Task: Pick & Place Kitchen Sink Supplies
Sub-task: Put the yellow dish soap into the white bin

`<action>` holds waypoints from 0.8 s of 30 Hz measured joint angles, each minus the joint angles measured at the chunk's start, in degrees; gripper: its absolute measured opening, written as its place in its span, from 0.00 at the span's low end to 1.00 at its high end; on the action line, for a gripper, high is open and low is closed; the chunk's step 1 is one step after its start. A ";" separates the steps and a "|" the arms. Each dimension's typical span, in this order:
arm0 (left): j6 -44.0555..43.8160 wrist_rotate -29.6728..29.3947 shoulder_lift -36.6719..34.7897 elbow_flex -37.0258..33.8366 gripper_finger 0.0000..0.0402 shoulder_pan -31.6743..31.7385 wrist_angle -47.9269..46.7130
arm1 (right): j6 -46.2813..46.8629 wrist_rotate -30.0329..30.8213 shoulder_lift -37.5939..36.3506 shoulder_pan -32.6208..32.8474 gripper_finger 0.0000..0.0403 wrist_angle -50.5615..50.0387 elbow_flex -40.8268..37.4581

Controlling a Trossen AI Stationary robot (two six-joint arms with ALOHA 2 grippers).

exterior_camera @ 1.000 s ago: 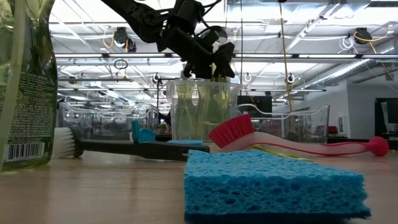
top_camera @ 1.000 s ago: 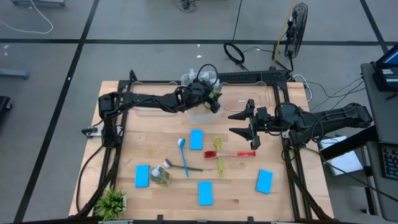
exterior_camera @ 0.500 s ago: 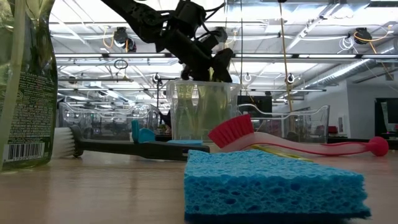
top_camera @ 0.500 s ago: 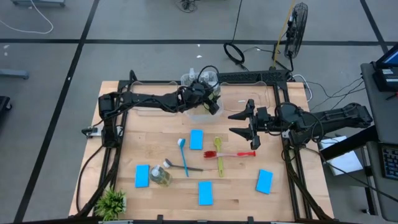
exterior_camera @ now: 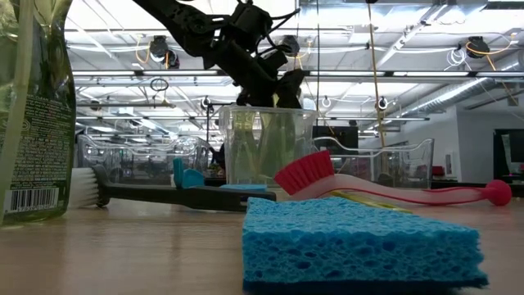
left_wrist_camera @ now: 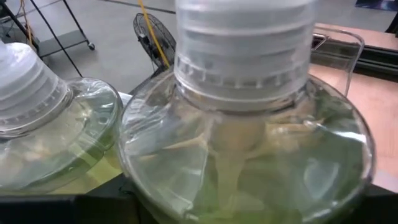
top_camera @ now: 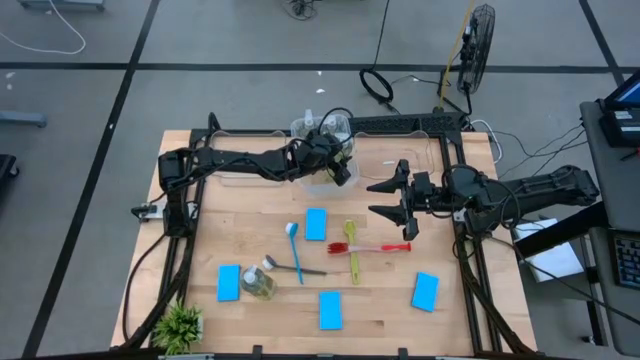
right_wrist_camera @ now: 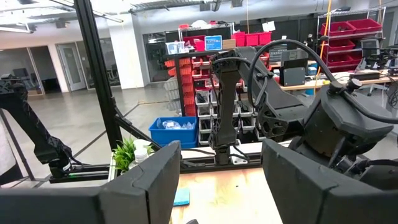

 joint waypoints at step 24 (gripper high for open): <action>4.81 -1.17 -0.87 0.15 0.83 0.53 4.37 | -0.02 0.00 0.00 -0.02 0.52 0.02 0.00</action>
